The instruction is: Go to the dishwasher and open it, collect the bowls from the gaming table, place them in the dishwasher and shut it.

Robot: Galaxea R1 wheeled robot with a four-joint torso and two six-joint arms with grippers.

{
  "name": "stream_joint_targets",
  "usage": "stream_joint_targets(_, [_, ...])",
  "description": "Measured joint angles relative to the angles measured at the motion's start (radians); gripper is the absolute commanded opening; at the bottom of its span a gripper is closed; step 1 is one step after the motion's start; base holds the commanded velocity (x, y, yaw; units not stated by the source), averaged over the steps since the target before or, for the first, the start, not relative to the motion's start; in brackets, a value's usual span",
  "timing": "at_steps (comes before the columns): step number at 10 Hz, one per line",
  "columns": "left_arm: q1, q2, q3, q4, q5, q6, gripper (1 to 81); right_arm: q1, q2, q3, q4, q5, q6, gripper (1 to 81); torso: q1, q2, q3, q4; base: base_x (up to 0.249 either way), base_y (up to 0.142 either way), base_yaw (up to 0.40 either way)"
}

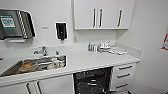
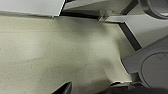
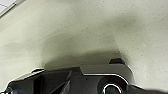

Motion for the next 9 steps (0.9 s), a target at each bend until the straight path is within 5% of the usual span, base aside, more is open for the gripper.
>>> stream_joint_targets(9, [0.111,0.390,-0.535,0.000,0.012,-0.075,81.1,-0.178,0.176,-0.499,-0.108,0.387,-0.037,81.1,0.000,0.000,0.002,0.000,0.000,0.000,0.000])
